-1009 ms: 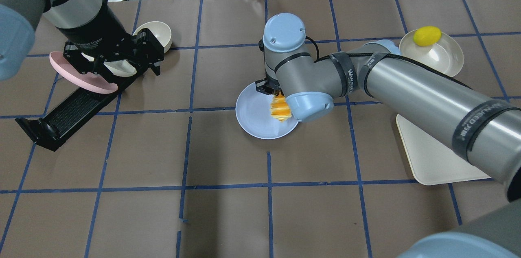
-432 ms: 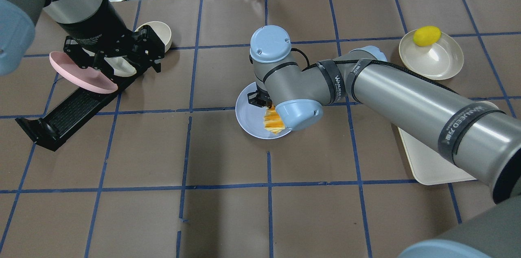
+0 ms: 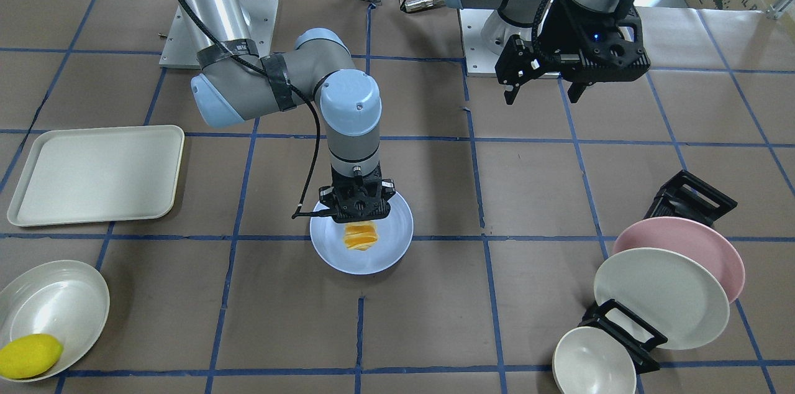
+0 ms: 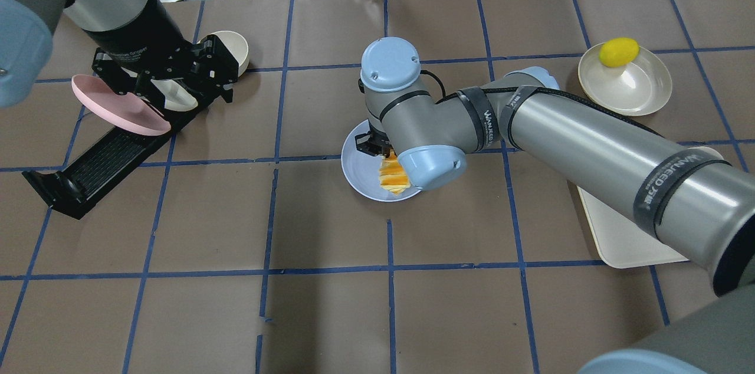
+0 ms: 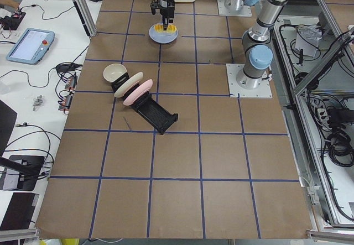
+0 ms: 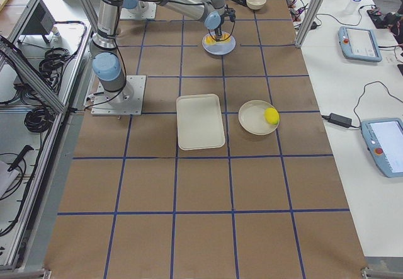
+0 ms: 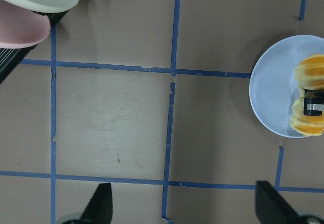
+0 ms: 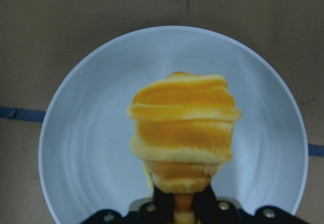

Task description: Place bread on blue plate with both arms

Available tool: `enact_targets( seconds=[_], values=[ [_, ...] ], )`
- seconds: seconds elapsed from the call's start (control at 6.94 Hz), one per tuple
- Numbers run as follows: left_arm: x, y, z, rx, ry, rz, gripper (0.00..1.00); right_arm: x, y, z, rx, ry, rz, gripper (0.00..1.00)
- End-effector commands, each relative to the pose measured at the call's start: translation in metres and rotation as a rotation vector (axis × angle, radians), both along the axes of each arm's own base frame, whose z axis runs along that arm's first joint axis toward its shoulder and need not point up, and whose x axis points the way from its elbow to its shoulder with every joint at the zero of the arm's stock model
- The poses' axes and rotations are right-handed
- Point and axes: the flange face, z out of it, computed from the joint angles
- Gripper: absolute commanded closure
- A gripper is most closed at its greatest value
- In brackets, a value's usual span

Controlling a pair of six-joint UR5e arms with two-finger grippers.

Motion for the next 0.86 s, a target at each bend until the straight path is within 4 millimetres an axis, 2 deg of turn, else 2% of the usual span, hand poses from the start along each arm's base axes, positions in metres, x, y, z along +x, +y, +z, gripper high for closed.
enact_targets(
  seconds=[0.0,0.29,0.43,0.58,0.72],
  values=[
    [-0.001,-0.002,0.001,0.000,-0.001,-0.007,0.01,0.000,0.000,0.000,-0.009,-0.007,0.004,0.00],
    [0.000,-0.002,0.002,0.000,-0.003,-0.007,0.01,0.001,-0.004,0.005,-0.021,-0.011,0.002,0.00],
    [0.000,-0.001,0.002,0.001,-0.003,-0.008,0.01,0.001,-0.011,0.018,-0.065,-0.019,-0.002,0.00],
    [0.000,-0.001,0.002,0.001,-0.003,-0.008,0.01,-0.011,-0.029,0.051,-0.124,-0.043,-0.026,0.00],
    [0.000,0.000,0.003,0.001,-0.006,-0.008,0.01,-0.019,-0.039,0.097,-0.156,-0.046,-0.043,0.00]
  ],
)
